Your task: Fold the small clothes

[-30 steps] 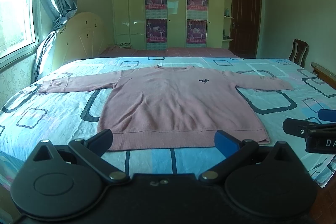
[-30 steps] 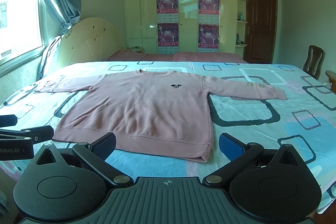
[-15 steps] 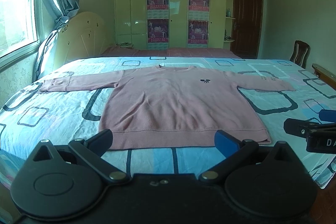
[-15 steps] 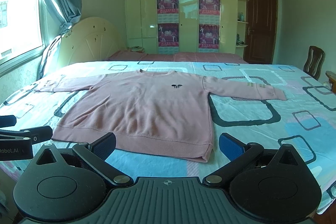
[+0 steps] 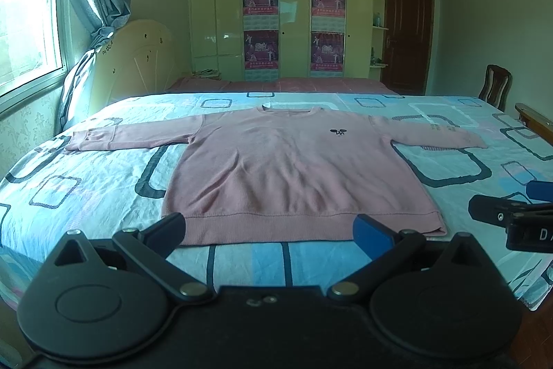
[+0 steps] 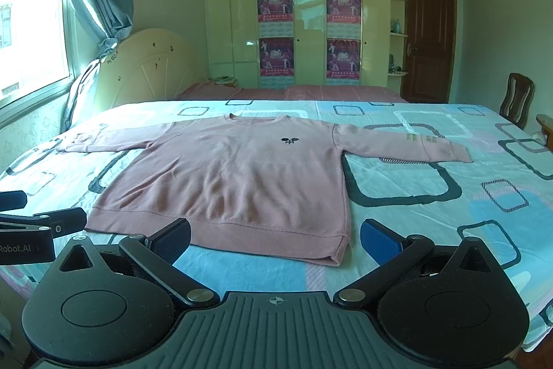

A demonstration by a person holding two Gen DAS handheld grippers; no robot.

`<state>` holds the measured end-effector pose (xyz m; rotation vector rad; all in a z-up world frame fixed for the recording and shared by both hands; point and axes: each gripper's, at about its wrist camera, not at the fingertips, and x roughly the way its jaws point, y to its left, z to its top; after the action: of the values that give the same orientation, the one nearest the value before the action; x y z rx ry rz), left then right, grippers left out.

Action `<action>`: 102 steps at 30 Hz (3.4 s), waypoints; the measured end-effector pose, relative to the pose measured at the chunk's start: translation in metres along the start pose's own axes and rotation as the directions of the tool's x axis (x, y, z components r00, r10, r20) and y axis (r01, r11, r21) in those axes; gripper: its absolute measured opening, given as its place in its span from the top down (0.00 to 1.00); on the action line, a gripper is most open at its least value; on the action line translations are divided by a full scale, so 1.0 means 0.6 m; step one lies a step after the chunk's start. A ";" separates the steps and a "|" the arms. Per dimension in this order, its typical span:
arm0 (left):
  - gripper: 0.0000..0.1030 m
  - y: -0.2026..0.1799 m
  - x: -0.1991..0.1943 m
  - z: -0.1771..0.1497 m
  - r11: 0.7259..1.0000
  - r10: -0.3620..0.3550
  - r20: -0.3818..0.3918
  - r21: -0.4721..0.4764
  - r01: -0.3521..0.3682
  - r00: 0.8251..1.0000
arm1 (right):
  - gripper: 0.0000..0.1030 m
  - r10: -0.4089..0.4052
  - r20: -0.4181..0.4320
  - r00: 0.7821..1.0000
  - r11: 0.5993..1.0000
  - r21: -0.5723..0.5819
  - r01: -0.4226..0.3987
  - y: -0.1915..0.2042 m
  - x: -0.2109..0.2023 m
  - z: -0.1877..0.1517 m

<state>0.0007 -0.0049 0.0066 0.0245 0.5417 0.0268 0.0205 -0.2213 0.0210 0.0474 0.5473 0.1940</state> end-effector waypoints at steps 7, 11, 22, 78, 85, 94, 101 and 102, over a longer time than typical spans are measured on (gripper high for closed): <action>0.00 -0.005 0.010 -0.005 1.000 -0.012 -0.020 0.001 0.012 1.000 | 0.00 0.005 -0.009 1.000 1.000 0.020 -0.004 -0.010 0.007 -0.003; 0.00 -0.003 0.024 -0.003 1.000 -0.003 -0.017 -0.003 0.003 1.000 | 0.00 0.001 -0.023 1.000 0.999 0.039 0.000 -0.020 0.025 -0.004; 0.00 0.027 0.128 0.033 0.994 -0.066 -0.001 -0.089 0.065 0.998 | 0.00 -0.028 -0.028 0.999 0.995 0.090 0.030 -0.057 0.121 0.031; 0.01 -0.217 0.633 0.278 0.993 0.098 -0.229 0.084 -0.080 0.968 | 0.61 -0.215 -0.106 0.971 0.624 0.750 0.220 -0.803 0.568 0.087; 0.01 -0.160 0.621 0.270 0.988 0.135 -0.206 0.105 -0.115 0.969 | 0.93 -0.310 -0.212 0.927 0.669 0.644 0.372 -0.800 0.558 0.108; 0.02 -0.015 0.633 0.221 0.997 0.066 -0.246 -0.013 -0.072 0.967 | 0.93 -0.249 0.005 0.969 0.879 0.422 0.223 -0.588 0.533 0.242; 0.05 0.103 0.647 0.201 0.997 -0.044 -0.284 -0.072 0.024 0.958 | 0.93 -0.043 0.007 0.999 0.969 0.242 0.040 -0.299 0.618 0.293; 0.06 0.120 0.645 0.197 0.997 -0.039 -0.283 -0.068 0.021 0.958 | 0.93 -0.011 -0.006 1.000 0.979 0.206 0.012 -0.253 0.636 0.291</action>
<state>0.3917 0.0775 -0.0892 -0.0512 0.8295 0.0179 0.4564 -0.2943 -0.0399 0.2452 0.5704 0.1253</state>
